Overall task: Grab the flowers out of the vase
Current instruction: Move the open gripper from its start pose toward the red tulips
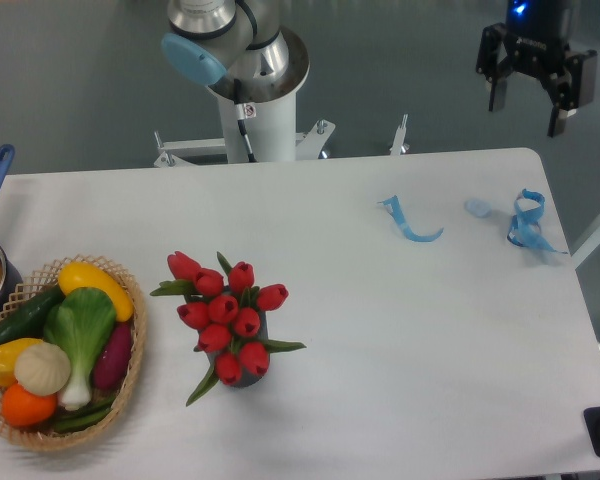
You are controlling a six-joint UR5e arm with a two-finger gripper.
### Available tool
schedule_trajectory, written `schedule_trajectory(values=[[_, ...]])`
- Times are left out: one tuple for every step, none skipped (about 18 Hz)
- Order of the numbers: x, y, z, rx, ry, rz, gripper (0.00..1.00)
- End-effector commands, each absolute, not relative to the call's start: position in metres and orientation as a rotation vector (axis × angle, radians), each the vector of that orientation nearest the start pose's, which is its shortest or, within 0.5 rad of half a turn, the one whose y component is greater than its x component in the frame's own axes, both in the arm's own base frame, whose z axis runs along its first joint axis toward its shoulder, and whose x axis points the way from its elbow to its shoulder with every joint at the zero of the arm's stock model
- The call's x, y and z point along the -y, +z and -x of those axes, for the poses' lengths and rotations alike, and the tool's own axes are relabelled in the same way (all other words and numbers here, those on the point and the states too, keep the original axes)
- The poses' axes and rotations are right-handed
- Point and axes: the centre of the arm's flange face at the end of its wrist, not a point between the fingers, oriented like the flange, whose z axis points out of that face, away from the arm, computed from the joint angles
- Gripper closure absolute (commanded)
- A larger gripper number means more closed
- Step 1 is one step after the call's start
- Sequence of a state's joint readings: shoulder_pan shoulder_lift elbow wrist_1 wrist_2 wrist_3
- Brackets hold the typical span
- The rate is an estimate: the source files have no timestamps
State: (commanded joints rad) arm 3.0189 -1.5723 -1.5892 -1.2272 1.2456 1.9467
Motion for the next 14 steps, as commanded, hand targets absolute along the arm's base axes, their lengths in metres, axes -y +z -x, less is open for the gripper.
schedule_trajectory(values=[[-0.229, 0.520, 0.492, -0.759, 0.509, 2.713, 0.00], [-0.231, 0.520, 0.491, -0.762, 0.518, 2.711, 0.00], [-0.232, 0.520, 0.492, -0.766, 0.533, 2.709, 0.00], [-0.233, 0.521, 0.492, -0.774, 0.546, 2.704, 0.00], [-0.233, 0.518, 0.492, -0.771, 0.538, 2.703, 0.00], [-0.233, 0.516, 0.491, -0.770, 0.533, 2.703, 0.00], [-0.234, 0.512, 0.490, -0.769, 0.522, 2.703, 0.00], [-0.235, 0.510, 0.490, -0.765, 0.515, 2.688, 0.00], [-0.238, 0.510, 0.490, -0.733, 0.503, 2.657, 0.00], [-0.240, 0.506, 0.488, -0.652, 0.473, 2.638, 0.00], [-0.241, 0.500, 0.486, -0.574, 0.436, 2.628, 0.00], [-0.242, 0.496, 0.485, -0.537, 0.419, 2.620, 0.00], [-0.242, 0.495, 0.484, -0.524, 0.411, 2.613, 0.00], [-0.246, 0.490, 0.482, -0.518, 0.390, 2.599, 0.00]])
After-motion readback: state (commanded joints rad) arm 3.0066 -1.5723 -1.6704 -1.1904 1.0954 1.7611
